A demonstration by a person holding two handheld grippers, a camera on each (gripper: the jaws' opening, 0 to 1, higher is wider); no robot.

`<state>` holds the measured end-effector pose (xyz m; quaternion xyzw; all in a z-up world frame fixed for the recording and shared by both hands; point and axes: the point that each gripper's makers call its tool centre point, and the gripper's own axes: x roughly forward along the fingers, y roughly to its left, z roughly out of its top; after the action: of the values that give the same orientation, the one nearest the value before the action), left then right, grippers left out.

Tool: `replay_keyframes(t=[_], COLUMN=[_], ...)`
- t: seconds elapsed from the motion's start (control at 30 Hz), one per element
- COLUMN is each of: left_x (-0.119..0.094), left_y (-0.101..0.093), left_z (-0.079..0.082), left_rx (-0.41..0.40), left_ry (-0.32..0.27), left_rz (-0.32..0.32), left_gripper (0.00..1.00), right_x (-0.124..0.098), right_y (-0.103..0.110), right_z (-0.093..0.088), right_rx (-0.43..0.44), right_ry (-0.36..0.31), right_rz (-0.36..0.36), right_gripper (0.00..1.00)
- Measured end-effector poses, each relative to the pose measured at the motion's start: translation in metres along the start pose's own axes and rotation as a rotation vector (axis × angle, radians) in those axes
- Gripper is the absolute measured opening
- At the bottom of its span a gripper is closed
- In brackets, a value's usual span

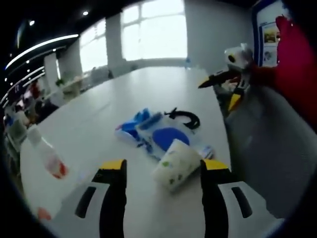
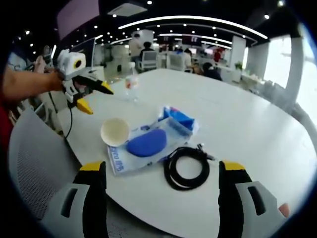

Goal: Arrange the tabletop items into an orderly group along one side of the table until the central work area is clear of visible clutter.

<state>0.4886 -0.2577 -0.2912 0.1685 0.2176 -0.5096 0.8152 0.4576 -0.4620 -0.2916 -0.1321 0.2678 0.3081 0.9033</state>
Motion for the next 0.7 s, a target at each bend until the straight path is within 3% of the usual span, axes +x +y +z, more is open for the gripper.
replay_keyframes(t=[0.43, 0.7], left_x=[0.016, 0.024], left_y=[-0.016, -0.021], left_z=[0.005, -0.001], left_rx=[0.131, 0.208], left_ry=[0.072, 0.141], left_rz=[-0.123, -0.187], left_gripper=[0.58, 0.57], right_x=[0.000, 0.000], right_y=[-0.002, -0.002], right_z=[-0.001, -0.001], right_rx=[0.013, 0.019], right_ry=[0.001, -0.002], right_rz=[-0.006, -0.008], right_gripper=[0.94, 0.94])
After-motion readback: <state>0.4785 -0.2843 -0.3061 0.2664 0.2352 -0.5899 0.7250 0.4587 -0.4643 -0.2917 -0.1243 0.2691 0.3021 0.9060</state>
